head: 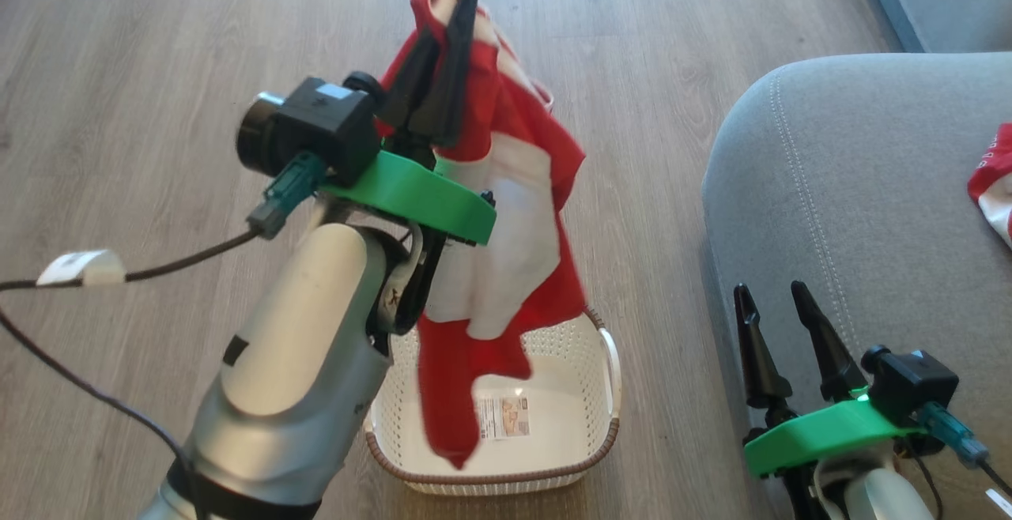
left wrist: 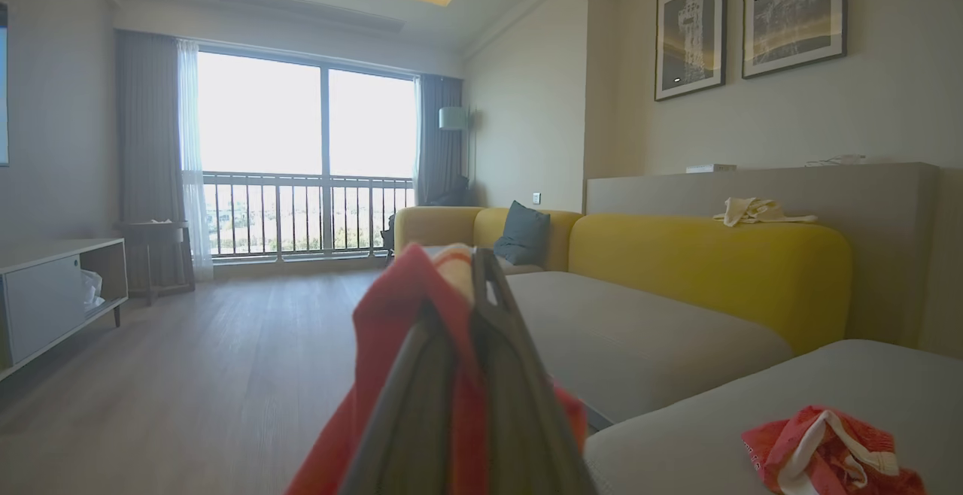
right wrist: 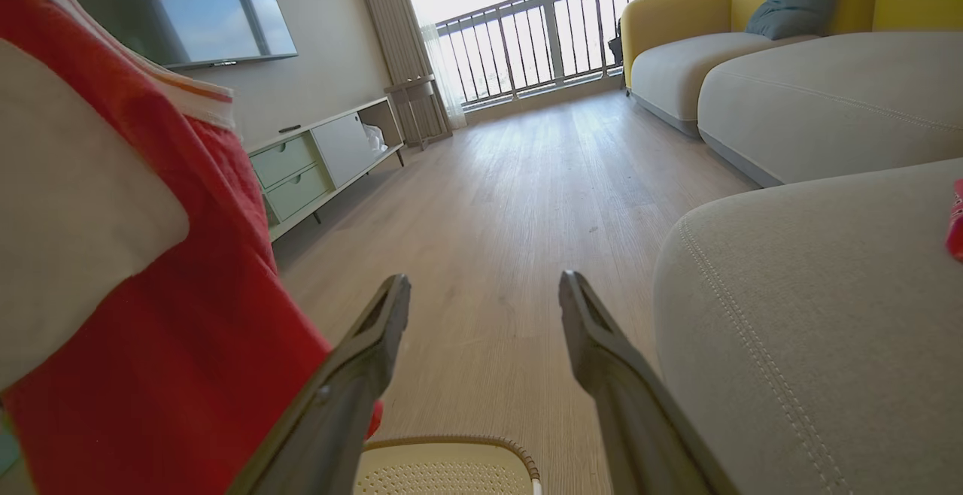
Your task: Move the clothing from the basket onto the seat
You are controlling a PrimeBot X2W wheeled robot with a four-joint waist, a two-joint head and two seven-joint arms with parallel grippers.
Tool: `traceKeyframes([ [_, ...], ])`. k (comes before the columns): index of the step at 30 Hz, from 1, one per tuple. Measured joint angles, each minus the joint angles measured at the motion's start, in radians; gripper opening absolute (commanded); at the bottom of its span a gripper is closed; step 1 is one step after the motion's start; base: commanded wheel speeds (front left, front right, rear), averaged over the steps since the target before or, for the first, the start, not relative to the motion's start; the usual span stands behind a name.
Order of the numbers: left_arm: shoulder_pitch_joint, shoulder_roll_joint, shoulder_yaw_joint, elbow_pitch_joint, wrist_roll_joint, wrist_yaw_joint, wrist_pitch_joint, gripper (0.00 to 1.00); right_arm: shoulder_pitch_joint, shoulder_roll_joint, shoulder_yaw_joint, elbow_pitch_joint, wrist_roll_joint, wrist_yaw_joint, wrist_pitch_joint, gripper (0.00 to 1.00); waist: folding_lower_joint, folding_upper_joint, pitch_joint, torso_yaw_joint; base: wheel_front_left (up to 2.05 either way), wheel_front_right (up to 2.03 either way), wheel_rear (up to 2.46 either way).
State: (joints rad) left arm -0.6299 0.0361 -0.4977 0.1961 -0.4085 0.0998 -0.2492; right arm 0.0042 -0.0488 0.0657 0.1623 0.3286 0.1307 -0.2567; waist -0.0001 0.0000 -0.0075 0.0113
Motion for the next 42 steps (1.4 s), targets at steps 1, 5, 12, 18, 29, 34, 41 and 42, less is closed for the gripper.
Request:
traceKeyframes([
  [1,0.0,0.0,0.01,-0.044,0.013,0.0,0.0,0.0,0.006,0.0,0.0,0.0,0.003,0.0,0.0,1.0,0.0,0.0,-0.002,0.003,0.0,0.0,0.0],
  [5,0.0,0.0,0.009,-0.123,0.025,-0.001,-0.004,0.0,0.01,0.0,0.004,-0.001,0.009,0.0,0.0,1.0,0.0,0.0,-0.007,0.007,0.0,0.0,0.0],
  [12,0.002,0.0,-0.027,-0.189,0.031,-0.019,-0.008,0.0,0.01,0.001,0.016,-0.007,0.016,0.0,0.0,1.0,0.0,0.0,-0.014,0.005,0.0,0.0,0.0],
  [18,0.002,0.0,-0.05,-0.236,0.036,-0.022,-0.008,0.0,0.011,0.001,0.027,-0.011,0.015,0.0,0.0,1.0,0.0,0.0,-0.014,-0.005,0.0,0.0,0.0],
  [29,0.022,0.001,-0.045,-0.239,0.067,-0.036,-0.008,0.0,0.011,-0.066,0.163,-0.095,-0.004,0.0,0.0,1.0,0.0,0.0,-0.015,-0.034,0.0,0.0,0.0],
  [34,0.022,0.001,-0.044,-0.238,0.067,-0.04,-0.008,0.0,0.016,-0.136,0.257,-0.178,-0.003,0.0,0.0,1.0,0.0,0.0,-0.011,-0.04,0.0,0.0,0.0],
  [41,0.022,0.001,-0.038,-0.23,0.077,-0.045,-0.008,0.0,0.055,-0.2,0.362,-0.281,-0.002,0.0,0.0,1.0,0.0,0.0,-0.009,-0.044,0.0,0.0,0.0],
  [42,0.022,0.001,-0.036,-0.229,0.077,-0.045,-0.008,0.0,0.055,-0.21,0.38,-0.3,-0.002,0.0,0.0,1.0,0.0,0.0,-0.008,-0.044,0.0,0.0,0.0],
])
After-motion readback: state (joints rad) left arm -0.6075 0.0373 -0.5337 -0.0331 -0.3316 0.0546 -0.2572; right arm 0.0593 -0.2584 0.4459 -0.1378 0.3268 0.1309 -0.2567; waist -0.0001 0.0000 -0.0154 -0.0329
